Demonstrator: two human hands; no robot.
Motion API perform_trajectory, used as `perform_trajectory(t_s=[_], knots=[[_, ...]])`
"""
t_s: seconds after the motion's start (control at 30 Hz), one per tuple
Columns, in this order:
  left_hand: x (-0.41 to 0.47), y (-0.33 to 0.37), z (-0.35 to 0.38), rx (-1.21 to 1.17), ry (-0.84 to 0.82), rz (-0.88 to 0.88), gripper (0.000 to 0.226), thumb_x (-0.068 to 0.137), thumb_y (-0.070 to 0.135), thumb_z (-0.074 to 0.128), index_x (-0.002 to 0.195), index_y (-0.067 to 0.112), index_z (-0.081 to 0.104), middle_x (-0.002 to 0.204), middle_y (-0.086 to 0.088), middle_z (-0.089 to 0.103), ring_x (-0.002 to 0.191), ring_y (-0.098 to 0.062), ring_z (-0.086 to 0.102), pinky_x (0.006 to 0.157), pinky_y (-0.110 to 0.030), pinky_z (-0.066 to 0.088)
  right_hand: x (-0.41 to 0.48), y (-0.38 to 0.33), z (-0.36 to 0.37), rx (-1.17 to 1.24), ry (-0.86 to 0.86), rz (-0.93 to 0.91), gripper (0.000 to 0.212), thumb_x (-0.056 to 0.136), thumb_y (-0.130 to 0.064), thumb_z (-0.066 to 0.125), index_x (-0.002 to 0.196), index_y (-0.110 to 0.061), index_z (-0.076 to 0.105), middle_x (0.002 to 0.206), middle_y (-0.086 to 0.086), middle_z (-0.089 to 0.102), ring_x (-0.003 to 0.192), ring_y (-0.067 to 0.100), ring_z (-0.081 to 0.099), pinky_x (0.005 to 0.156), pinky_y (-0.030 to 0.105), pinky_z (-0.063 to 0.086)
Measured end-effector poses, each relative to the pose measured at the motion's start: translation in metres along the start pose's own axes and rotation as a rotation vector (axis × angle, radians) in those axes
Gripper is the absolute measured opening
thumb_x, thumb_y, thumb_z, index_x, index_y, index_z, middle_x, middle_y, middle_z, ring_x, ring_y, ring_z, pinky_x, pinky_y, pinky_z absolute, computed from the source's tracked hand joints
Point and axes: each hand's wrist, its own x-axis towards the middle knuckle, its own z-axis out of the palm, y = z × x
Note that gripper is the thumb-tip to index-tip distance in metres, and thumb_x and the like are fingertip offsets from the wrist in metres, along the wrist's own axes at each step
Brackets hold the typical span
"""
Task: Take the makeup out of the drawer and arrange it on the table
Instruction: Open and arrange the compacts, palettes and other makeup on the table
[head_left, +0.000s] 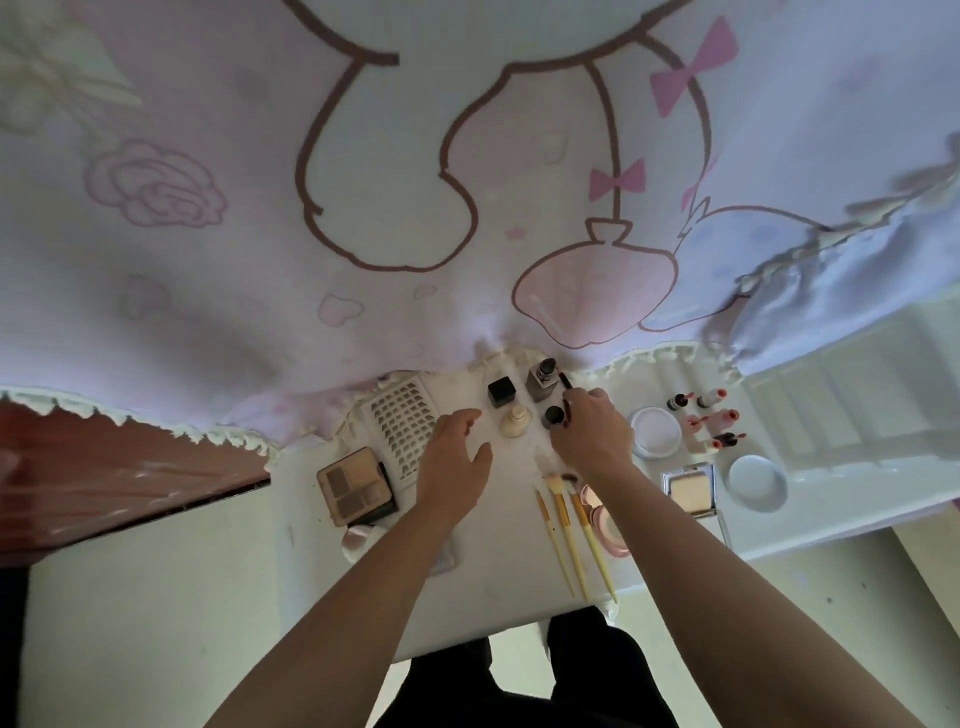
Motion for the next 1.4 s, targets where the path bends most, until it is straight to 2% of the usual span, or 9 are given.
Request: perform_trajectory(t_s=[0.2, 0.37, 0.5, 0.7, 0.87, 1.03, 1.23, 1.3, 1.4], knots=[[-0.032, -0.031, -0.070, 0.049, 0.139, -0.053, 0.033, 0.093, 0.012, 0.061, 0.126, 0.013, 0.058, 0.127, -0.008, 0.057, 0.112, -0.025, 0.059, 0.093, -0.034, 0.047, -0.056, -0.022, 0.003, 0.330, 0.191, -0.047, 0.017, 0.092, -0.027, 0.061, 0.101, -0.016, 0.051, 0.105, 0.000, 0.050, 0.084, 0.024, 0.055, 0.069, 0.034, 0.040], [-0.060, -0.068, -0.104, 0.124, 0.134, -0.212, 0.033, 0.094, 0.021, 0.058, 0.127, 0.018, 0.058, 0.127, -0.003, 0.053, 0.098, -0.019, 0.059, 0.075, -0.025, 0.044, -0.094, -0.042, 0.039, 0.250, 0.002, -0.198, 0.022, 0.095, -0.032, 0.058, 0.113, -0.021, 0.053, 0.116, -0.001, 0.051, 0.090, 0.022, 0.061, 0.072, 0.033, 0.044], [-0.084, -0.099, -0.101, 0.164, 0.146, -0.333, 0.029, 0.095, 0.031, 0.058, 0.120, 0.017, 0.058, 0.116, -0.005, 0.053, 0.099, -0.027, 0.061, 0.076, -0.031, 0.042, -0.112, -0.053, 0.075, 0.220, -0.193, -0.261, 0.035, 0.096, -0.036, 0.056, 0.128, -0.024, 0.049, 0.124, -0.002, 0.050, 0.099, 0.020, 0.062, 0.083, 0.034, 0.050], [-0.100, -0.125, -0.077, -0.350, 0.040, -0.837, 0.054, 0.092, 0.054, 0.054, 0.116, 0.005, 0.057, 0.106, -0.013, 0.063, 0.093, -0.029, 0.060, 0.072, -0.035, 0.051, -0.134, -0.068, 0.117, 0.193, -0.454, -0.244, 0.044, 0.103, -0.028, 0.047, 0.145, -0.017, 0.047, 0.134, 0.010, 0.052, 0.123, 0.028, 0.054, 0.102, 0.034, 0.041], [-0.100, -0.126, -0.075, -0.432, -0.028, -0.780, 0.036, 0.091, 0.039, 0.066, 0.110, 0.007, 0.065, 0.101, -0.009, 0.065, 0.082, -0.020, 0.057, 0.061, -0.029, 0.048, -0.142, -0.078, 0.137, 0.300, -0.527, -0.250, 0.047, 0.096, -0.008, 0.045, 0.141, -0.020, 0.056, 0.133, 0.006, 0.063, 0.122, 0.025, 0.057, 0.093, 0.021, 0.040], [-0.103, -0.129, -0.085, -0.491, 0.017, -0.739, 0.035, 0.090, 0.032, 0.069, 0.116, 0.011, 0.059, 0.113, -0.008, 0.062, 0.094, -0.023, 0.058, 0.065, -0.030, 0.046, -0.144, -0.074, 0.138, 0.401, -0.663, -0.160, 0.053, 0.093, 0.003, 0.042, 0.138, -0.021, 0.058, 0.110, -0.001, 0.057, 0.103, 0.016, 0.052, 0.089, 0.019, 0.038], [-0.105, -0.115, -0.107, -0.608, -0.077, -0.613, 0.028, 0.097, 0.027, 0.061, 0.123, 0.018, 0.057, 0.120, -0.008, 0.064, 0.102, -0.023, 0.065, 0.078, -0.037, 0.056, -0.137, -0.065, 0.111, 0.649, -0.457, 0.023, 0.027, 0.101, -0.013, 0.046, 0.116, -0.023, 0.067, 0.101, -0.002, 0.063, 0.089, 0.015, 0.057, 0.082, 0.029, 0.048], [-0.103, -0.103, -0.115, -0.664, -0.127, -0.535, 0.028, 0.095, 0.028, 0.064, 0.123, 0.023, 0.062, 0.116, -0.005, 0.070, 0.102, -0.023, 0.069, 0.083, -0.040, 0.057, -0.136, -0.070, 0.087, 0.851, -0.431, 0.107, 0.025, 0.104, -0.019, 0.044, 0.116, -0.018, 0.066, 0.096, 0.001, 0.065, 0.082, 0.014, 0.060, 0.070, 0.027, 0.049], [-0.095, -0.078, -0.120, -0.699, -0.084, -0.453, 0.036, 0.082, 0.028, 0.077, 0.116, 0.022, 0.066, 0.108, -0.002, 0.074, 0.097, -0.022, 0.071, 0.083, -0.044, 0.056, -0.134, -0.079, 0.054, 0.989, -0.424, 0.081, 0.030, 0.107, -0.035, 0.040, 0.116, -0.021, 0.065, 0.093, 0.002, 0.067, 0.082, 0.014, 0.063, 0.071, 0.028, 0.050]])
